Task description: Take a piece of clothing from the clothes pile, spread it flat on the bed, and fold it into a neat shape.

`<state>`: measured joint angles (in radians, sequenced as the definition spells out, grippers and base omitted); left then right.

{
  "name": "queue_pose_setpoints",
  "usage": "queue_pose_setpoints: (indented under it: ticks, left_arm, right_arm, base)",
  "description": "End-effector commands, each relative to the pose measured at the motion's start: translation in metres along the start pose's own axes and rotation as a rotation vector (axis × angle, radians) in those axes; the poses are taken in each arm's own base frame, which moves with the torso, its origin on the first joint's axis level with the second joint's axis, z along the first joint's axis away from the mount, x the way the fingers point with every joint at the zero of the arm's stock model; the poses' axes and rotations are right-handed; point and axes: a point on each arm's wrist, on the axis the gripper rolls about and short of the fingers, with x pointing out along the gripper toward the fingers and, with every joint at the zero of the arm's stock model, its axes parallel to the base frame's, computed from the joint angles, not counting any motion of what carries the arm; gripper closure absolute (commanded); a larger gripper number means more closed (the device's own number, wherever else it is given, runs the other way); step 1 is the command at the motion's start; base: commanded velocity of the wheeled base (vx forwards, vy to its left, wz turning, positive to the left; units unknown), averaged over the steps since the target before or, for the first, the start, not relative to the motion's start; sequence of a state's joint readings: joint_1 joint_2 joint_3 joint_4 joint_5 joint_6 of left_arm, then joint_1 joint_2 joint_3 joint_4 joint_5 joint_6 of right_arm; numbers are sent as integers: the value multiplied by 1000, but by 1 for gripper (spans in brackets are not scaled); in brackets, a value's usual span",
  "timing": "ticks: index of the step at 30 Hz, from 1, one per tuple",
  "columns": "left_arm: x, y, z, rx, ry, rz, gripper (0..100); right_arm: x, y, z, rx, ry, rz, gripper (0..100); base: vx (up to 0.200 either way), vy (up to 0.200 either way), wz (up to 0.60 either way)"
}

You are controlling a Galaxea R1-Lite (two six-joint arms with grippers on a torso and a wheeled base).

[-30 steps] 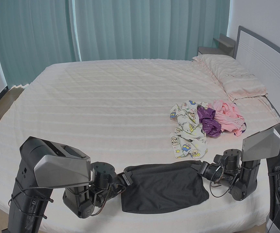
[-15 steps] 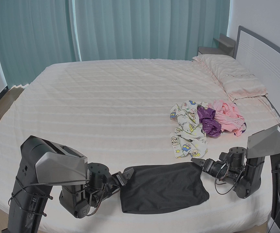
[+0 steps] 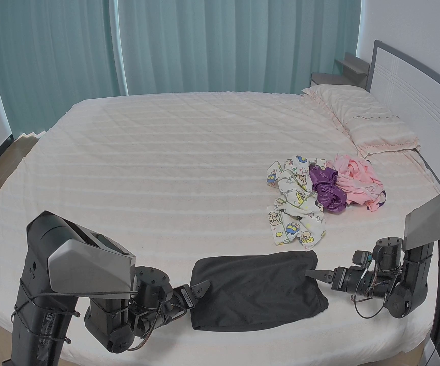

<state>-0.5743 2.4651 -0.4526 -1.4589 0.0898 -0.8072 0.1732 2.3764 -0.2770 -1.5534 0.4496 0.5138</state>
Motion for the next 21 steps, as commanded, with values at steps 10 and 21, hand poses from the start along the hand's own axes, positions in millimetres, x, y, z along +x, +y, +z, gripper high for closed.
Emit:
queue_pose_setpoints:
  ticks: [10, 21]
  left_arm:
    - [-5, -5, -6, 16, 12, -30, 0]
    - [-3, -5, -17, 39, 43, -78, 0]
  right_arm:
    - [4, -6, -12, -30, 42, -13, 0]
    - [20, -9, -18, -52, 61, -6, 0]
  base:
    - [-60, 0, 0]
    - [0, 0, 0]
